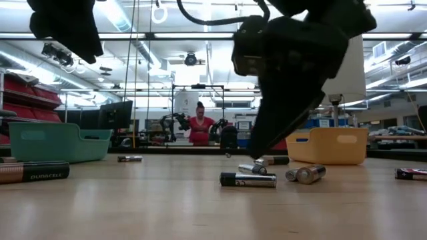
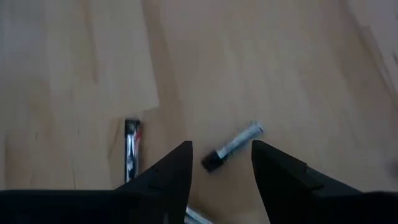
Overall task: Sort batteries
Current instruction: Put the silver battery into the yellow bin
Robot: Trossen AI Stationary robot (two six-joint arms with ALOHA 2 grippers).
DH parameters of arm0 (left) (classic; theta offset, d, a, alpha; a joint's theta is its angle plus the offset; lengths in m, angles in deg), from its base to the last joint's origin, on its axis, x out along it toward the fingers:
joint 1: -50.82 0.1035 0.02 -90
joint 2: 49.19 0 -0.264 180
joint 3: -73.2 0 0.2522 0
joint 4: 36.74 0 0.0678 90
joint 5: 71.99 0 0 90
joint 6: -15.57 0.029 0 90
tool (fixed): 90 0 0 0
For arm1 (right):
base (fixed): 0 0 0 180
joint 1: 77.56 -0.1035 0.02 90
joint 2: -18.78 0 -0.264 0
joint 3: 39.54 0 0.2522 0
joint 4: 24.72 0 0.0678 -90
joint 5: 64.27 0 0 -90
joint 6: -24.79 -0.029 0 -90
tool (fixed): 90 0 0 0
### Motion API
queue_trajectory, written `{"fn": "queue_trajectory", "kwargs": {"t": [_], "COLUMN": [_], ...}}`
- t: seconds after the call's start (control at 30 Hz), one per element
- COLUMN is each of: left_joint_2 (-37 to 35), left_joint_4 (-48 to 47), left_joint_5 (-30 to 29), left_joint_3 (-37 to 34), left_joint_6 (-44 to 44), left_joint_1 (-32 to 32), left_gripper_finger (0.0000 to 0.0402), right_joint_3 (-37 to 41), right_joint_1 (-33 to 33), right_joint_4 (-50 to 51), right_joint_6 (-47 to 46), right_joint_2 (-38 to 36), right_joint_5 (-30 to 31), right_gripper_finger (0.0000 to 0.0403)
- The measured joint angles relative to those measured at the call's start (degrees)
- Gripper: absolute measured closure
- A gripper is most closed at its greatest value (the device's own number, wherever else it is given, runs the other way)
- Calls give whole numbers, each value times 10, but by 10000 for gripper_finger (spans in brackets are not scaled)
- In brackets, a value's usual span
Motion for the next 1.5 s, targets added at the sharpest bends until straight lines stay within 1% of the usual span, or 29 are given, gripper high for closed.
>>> {"fn": "queue_trajectory", "kwargs": {"t": [0.3,0.43,0.5,0.6,0.73,0.77,0.8,0.87,0.97,1.07,1.23,1.4,1.5], "left_joint_2": [0,0,0,0,0,0,0,0,0,0,0,0,0], "left_joint_4": [-34,-42,-42,-42,-41,-39,-37,-22,4,8,8,8,8], "left_joint_5": [50,55,56,65,75,83,87,94,91,82,61,48,40], "left_joint_3": [0,2,2,2,3,3,3,3,3,3,3,3,3], "left_joint_6": [-12,-23,-24,-24,-24,-23,-23,-23,-23,-23,-22,-22,-23], "left_joint_1": [-1,-7,-7,-10,-11,-11,-11,-11,-11,-11,-11,-10,-10], "left_gripper_finger": [215,215,215,215,215,215,215,215,215,215,215,215,215], "right_joint_3": [-2,-2,-2,-2,-2,-2,-2,-2,-2,-1,1,0,0], "right_joint_1": [0,0,1,3,10,13,18,29,47,63,88,108,121], "right_joint_4": [8,16,17,20,23,23,22,20,20,23,28,27,0], "right_joint_6": [23,52,72,93,113,118,122,119,115,124,153,163,179], "right_joint_2": [28,28,28,28,28,27,27,27,24,17,-5,-31,-39], "right_joint_5": [30,54,56,57,52,43,32,15,-21,-46,-34,-44,-45], "right_gripper_finger": [232,236,247,284,366,379,384,379,371,384,402,402,397]}}
